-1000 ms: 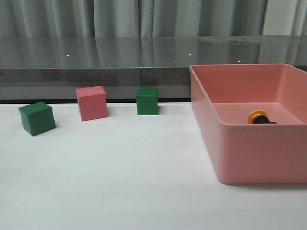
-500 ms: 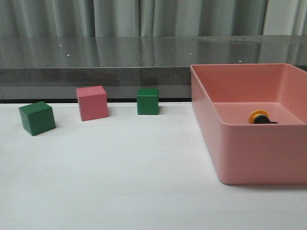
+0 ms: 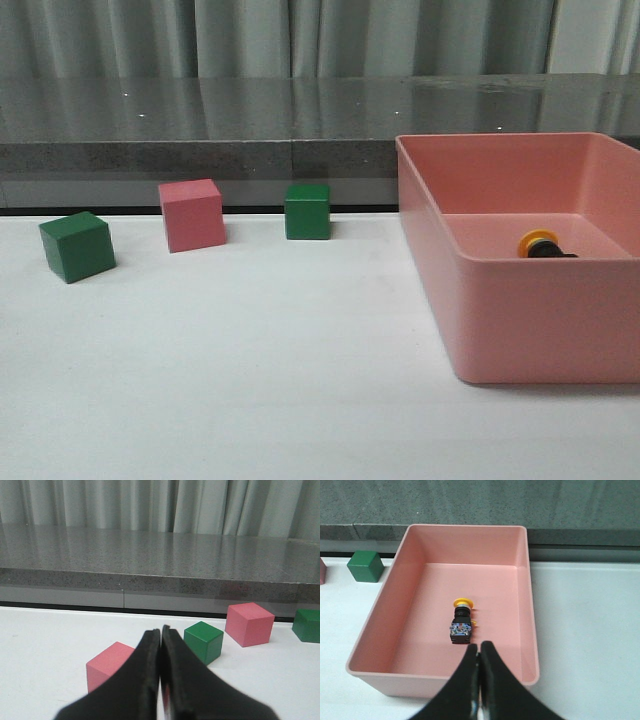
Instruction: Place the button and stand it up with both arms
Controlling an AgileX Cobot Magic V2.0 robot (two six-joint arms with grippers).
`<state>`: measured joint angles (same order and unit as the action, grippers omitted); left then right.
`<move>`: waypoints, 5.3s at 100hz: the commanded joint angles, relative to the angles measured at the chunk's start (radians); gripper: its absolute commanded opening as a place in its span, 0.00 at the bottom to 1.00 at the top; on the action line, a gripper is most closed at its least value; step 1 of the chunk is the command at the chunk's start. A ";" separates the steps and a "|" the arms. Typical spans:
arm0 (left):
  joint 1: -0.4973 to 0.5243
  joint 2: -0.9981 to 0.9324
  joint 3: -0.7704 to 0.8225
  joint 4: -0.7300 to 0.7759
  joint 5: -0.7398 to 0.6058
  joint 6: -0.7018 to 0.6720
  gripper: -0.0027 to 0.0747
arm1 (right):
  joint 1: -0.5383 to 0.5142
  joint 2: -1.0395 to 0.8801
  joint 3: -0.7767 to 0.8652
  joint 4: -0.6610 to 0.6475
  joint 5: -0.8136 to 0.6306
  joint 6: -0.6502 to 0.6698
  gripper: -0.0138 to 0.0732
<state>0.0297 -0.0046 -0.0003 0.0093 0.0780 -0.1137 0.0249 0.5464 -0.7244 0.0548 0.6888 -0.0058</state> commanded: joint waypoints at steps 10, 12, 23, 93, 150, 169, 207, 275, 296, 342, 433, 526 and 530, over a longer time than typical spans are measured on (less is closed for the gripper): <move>-0.006 -0.032 0.029 0.000 -0.078 -0.011 0.01 | -0.002 0.135 -0.075 0.117 -0.115 -0.009 0.08; -0.006 -0.032 0.029 0.000 -0.078 -0.011 0.01 | -0.002 0.146 -0.075 0.130 -0.116 -0.009 0.08; -0.006 -0.032 0.029 0.000 -0.078 -0.011 0.01 | -0.002 0.195 -0.075 0.158 -0.112 -0.009 0.08; -0.006 -0.032 0.029 0.000 -0.078 -0.011 0.01 | 0.024 0.431 -0.173 0.162 -0.078 -0.145 0.76; -0.006 -0.032 0.029 0.000 -0.078 -0.011 0.01 | 0.074 0.999 -0.450 0.112 -0.082 -0.144 0.76; -0.006 -0.032 0.029 0.000 -0.078 -0.011 0.01 | 0.073 1.096 -0.455 0.104 -0.114 -0.144 0.76; -0.006 -0.032 0.029 0.000 -0.078 -0.011 0.01 | 0.073 1.243 -0.455 0.104 -0.156 -0.144 0.76; -0.006 -0.032 0.029 0.000 -0.078 -0.011 0.01 | 0.073 1.271 -0.459 0.105 -0.156 -0.144 0.31; -0.006 -0.032 0.029 0.000 -0.078 -0.011 0.01 | 0.086 1.129 -0.469 0.121 -0.148 -0.144 0.31; -0.006 -0.032 0.029 0.000 -0.078 -0.011 0.01 | 0.357 1.040 -0.773 0.151 0.080 -0.476 0.31; -0.006 -0.032 0.029 0.000 -0.078 -0.011 0.01 | 0.649 1.644 -1.172 0.151 0.229 -1.007 0.31; -0.006 -0.032 0.029 0.000 -0.078 -0.011 0.01 | 0.648 1.689 -1.234 0.131 0.325 -1.010 0.90; -0.006 -0.032 0.029 0.000 -0.078 -0.011 0.01 | 0.648 1.680 -1.247 0.131 0.337 -1.003 0.90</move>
<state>0.0297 -0.0046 -0.0003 0.0093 0.0780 -0.1137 0.6736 2.3064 -1.9137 0.1791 0.9990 -1.0097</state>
